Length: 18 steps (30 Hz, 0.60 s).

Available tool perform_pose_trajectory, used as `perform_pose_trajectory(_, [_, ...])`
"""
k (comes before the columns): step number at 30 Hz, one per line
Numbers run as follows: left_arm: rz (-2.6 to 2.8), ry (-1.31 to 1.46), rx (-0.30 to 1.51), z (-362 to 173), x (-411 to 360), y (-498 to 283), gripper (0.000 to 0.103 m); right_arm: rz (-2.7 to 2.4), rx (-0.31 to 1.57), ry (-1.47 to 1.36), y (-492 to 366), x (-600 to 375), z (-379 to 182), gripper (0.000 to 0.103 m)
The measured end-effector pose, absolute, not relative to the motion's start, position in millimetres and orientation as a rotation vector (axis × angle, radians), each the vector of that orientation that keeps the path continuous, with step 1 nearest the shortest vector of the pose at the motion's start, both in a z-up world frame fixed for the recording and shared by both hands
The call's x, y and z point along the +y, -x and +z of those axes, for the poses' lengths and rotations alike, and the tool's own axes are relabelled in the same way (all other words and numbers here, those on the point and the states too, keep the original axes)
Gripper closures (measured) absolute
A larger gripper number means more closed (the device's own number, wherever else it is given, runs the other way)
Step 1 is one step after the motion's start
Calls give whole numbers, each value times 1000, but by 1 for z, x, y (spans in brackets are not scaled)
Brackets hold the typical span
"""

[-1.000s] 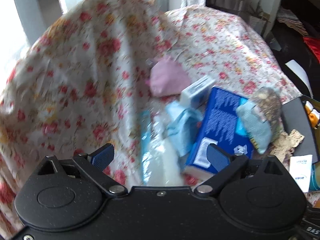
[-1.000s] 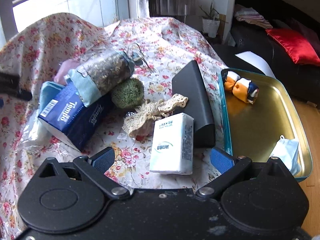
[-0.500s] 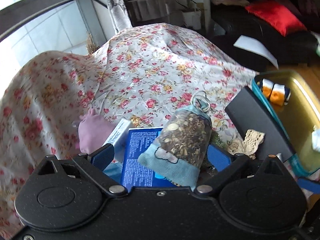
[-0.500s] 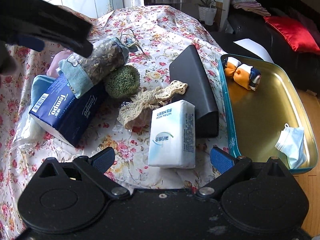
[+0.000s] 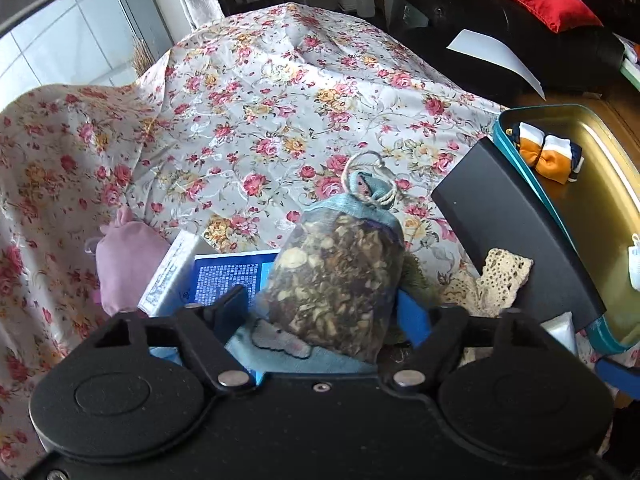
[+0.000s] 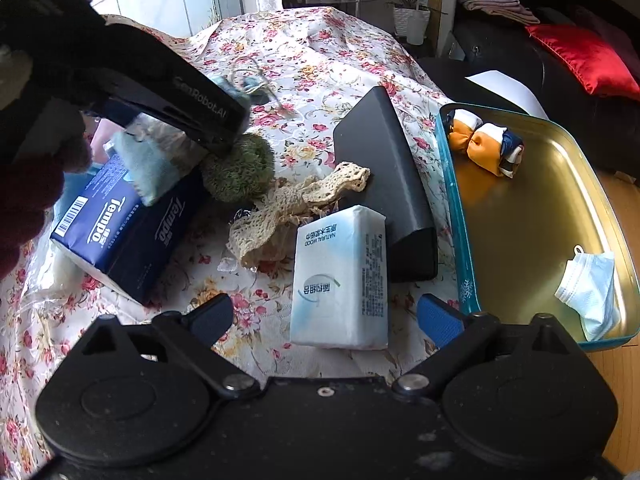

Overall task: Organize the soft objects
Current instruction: 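Grasp the mesh herbal sachet with the left tool while the right tool grasps the white tissue pack, then carry the sachet with the left tool while the right tool carries the tissue pack to the tray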

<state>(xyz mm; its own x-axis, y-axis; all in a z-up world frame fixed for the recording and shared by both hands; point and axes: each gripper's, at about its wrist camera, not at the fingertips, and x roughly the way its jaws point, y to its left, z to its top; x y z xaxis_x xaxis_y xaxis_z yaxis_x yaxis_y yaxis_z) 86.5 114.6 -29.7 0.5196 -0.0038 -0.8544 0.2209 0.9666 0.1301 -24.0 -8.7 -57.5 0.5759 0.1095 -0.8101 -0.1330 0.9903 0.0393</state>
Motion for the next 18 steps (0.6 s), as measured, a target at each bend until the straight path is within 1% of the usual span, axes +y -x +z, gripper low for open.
perform_pose_trajectory(1, [-143,-212,1020,-28,116,-87,42,144,949,26,24,-8,-58,13])
perform_pose_trajectory(2, [-153,-191,1021,-26,118,-88,48,146,953,26,23,-8,-59,20])
perform_pose_trajectory(3, [-160,-177,1023,-24,119,-88,51,150,959,23,23,-8,-60,25])
perform_pose_trajectory(4, [-159,-169,1023,-22,120,-88,51,157,971,18,23,-8,-61,39])
perform_pose_trajectory(5, [-158,-162,1024,-20,120,-87,53,164,985,13,22,-8,-62,56])
perform_pose_trajectory(6, [-158,-153,1025,-19,121,-86,55,178,999,5,22,-8,-63,63])
perform_pose_trajectory(7, [-157,-144,1028,-17,122,-85,55,193,1015,-8,21,-9,-64,73])
perform_pose_trajectory(12, [-154,-71,1053,-10,134,-76,55,254,1049,-106,27,-9,-61,74])
perform_pose_trajectory(18, [-139,-13,1041,7,153,-56,55,421,1112,-287,35,1,-51,74])
